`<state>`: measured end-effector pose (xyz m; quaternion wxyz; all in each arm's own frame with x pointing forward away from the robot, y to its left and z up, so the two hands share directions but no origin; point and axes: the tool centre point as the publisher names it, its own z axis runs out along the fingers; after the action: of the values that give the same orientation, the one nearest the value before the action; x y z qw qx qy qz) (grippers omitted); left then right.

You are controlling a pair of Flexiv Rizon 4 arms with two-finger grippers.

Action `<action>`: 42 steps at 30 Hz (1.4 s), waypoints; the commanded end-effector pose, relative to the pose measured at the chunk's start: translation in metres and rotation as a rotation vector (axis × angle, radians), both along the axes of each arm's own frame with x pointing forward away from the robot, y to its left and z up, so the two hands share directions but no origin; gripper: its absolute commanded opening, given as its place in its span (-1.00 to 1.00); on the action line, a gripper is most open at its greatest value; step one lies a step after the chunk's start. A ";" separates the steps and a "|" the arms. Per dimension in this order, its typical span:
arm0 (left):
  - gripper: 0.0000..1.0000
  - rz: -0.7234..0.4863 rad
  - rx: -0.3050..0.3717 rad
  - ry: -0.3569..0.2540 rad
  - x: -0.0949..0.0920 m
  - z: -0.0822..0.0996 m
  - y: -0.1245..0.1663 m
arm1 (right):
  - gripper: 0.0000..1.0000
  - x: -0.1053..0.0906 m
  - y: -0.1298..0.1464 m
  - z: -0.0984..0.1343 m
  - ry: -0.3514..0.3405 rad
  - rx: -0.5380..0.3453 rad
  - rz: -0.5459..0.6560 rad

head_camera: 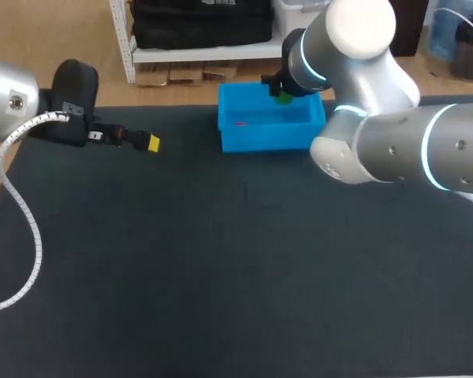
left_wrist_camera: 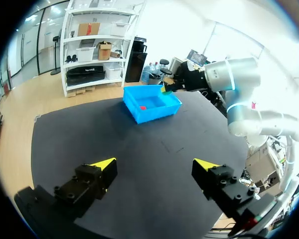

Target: Use the left arm to pick the red cube and place it into the blue plastic box first, then use the right arm to grasp the green cube and put it into the same blue plastic box after the first action is fully finished.

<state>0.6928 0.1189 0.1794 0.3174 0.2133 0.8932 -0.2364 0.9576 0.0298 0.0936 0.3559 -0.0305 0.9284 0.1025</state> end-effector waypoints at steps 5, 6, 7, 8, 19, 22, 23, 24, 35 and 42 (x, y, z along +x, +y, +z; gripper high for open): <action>1.00 -0.005 -0.007 -0.004 0.000 -0.001 0.002 | -1.00 0.022 0.004 -0.027 0.068 0.000 0.005; 1.00 -0.005 -0.007 -0.004 0.000 -0.001 0.002 | -1.00 0.022 0.003 -0.028 0.070 0.001 0.003; 1.00 -0.005 -0.007 -0.004 0.000 -0.001 0.002 | -1.00 0.022 0.002 -0.029 0.072 0.000 0.001; 1.00 -0.005 -0.007 -0.004 0.000 -0.001 0.002 | -1.00 0.022 0.002 -0.029 0.074 0.000 0.000; 1.00 -0.005 -0.007 -0.004 0.000 -0.001 0.002 | 1.00 0.021 -0.002 -0.031 0.097 -0.019 0.001; 1.00 -0.005 -0.007 -0.004 0.000 -0.001 0.002 | 1.00 0.018 -0.002 -0.027 0.097 -0.020 0.006; 1.00 -0.005 -0.007 -0.004 0.000 -0.001 0.002 | 1.00 0.017 -0.001 -0.025 0.094 -0.019 0.012; 1.00 -0.005 -0.007 -0.004 0.000 -0.001 0.002 | 1.00 0.016 -0.001 -0.022 0.087 -0.021 0.014; 1.00 -0.005 -0.007 -0.004 0.000 -0.001 0.002 | 1.00 -0.008 0.000 0.022 0.108 -0.053 0.048; 1.00 -0.005 -0.007 -0.004 0.000 -0.001 0.002 | 1.00 -0.040 -0.006 0.045 0.151 -0.056 0.084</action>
<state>0.6928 0.1189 0.1795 0.3174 0.2133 0.8932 -0.2364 0.9523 0.0384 0.1105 0.2746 -0.0678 0.9552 0.0872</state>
